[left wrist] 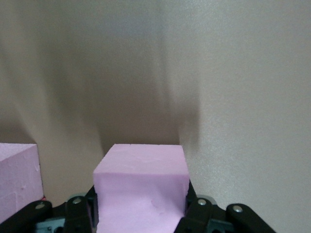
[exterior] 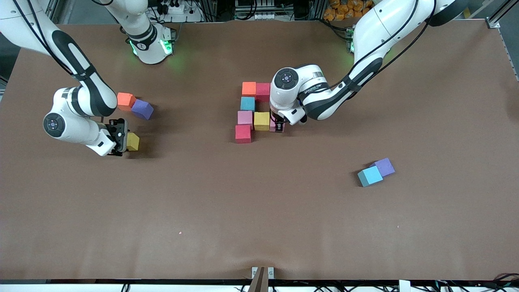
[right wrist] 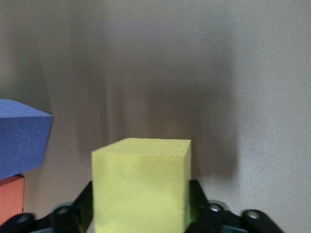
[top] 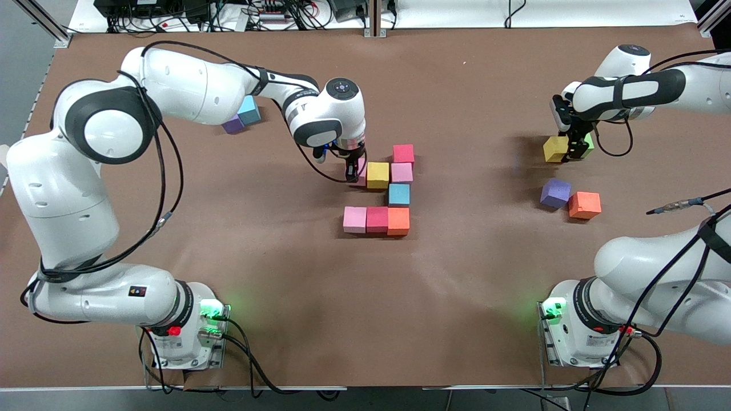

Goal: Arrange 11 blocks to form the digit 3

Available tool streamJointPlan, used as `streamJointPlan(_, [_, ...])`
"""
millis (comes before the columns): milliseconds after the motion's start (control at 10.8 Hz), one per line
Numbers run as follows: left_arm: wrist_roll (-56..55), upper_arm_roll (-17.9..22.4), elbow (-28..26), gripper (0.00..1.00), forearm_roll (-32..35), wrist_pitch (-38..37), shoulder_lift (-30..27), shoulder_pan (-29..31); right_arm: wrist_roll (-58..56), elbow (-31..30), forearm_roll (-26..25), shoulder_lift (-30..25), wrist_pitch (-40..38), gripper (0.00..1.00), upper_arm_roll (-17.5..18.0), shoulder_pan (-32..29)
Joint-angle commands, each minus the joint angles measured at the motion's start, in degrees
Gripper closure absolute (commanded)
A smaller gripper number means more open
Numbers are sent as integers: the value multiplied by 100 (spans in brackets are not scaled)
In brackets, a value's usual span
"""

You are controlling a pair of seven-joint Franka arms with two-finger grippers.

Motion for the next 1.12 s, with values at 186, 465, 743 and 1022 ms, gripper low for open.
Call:
streamJointPlan(186, [-518,10,-42,74,159,45,20,-58,168,84,44,-185,-179,70,79,45])
streamJointPlan(465, [-422,10,-51,0,168,2,3,-102,858,374,106,-352,-408,70,131,447])
streamJointPlan(743, [-360,-25,-42,0,168,-25,-304,-50,2167,673,649,-467,-347,70,123,1273])
streamJointPlan(1022, [-19,-873,-24,0,115,-121,-533,684,4694,1060,703,-388,-233,70,96,2379])
